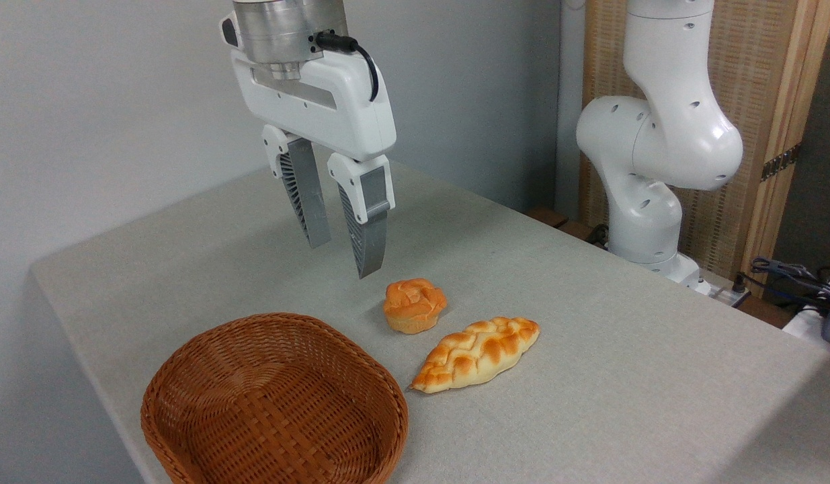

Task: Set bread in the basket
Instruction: 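Lower the open gripper down onto the small round orange bun, then close the gripper fingers around the round bun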

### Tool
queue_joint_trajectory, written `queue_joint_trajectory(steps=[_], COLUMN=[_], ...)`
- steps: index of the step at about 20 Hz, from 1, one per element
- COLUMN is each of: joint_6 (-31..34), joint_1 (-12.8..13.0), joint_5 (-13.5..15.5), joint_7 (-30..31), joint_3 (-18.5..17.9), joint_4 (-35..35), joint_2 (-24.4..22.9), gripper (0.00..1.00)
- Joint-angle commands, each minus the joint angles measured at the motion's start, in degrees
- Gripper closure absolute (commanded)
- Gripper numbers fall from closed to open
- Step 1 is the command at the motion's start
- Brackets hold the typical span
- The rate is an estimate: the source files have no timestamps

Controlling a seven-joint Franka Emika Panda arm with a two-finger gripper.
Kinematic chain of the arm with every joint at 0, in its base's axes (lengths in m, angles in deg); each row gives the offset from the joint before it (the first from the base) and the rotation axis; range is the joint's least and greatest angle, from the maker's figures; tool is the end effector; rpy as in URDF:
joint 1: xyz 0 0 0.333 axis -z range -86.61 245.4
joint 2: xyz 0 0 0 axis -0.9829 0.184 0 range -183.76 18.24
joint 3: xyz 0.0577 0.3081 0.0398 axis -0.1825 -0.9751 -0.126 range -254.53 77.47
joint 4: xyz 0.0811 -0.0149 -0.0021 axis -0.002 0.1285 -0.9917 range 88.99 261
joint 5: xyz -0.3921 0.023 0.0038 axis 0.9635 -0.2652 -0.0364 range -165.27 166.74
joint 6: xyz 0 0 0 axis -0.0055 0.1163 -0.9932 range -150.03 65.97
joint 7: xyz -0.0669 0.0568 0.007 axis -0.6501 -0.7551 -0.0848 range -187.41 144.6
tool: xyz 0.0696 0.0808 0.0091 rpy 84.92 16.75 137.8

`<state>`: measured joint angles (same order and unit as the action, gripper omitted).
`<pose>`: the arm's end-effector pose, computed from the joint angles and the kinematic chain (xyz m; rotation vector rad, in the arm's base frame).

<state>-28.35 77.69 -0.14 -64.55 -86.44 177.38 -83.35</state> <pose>0.5565 -0.0023 0.6156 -2.8946 1.1570 -0.0296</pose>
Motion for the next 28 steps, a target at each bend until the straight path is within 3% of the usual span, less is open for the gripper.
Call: queue_joint_trajectory(steps=[1, 11, 14, 16, 20, 23, 28], joint_6=[1.4, 0.8, -2.2, -8.3, -11.7, -12.5, -24.6], joint_1=[0.5, 0.7, 1.4, 3.9, 7.0, 8.8, 10.8], joint_5=[1.0, 1.0, 0.9, 0.8, 0.2, 0.2, 0.0], joint_7=[0.0, -0.2, -0.4, -0.8, -8.9, -11.1, -11.2], joint_3=[-0.6, -0.3, 0.0, -0.1, -0.2, -0.1, 0.1], joint_4=[-0.3, 4.9, 12.1, 20.3, 32.4, 37.1, 44.2], joint_2=[0.1, -2.1, -6.1, -10.5, -16.1, -16.3, -15.3], gripper=[0.00, 0.00, 0.00, 0.00, 0.00, 0.00, 0.00])
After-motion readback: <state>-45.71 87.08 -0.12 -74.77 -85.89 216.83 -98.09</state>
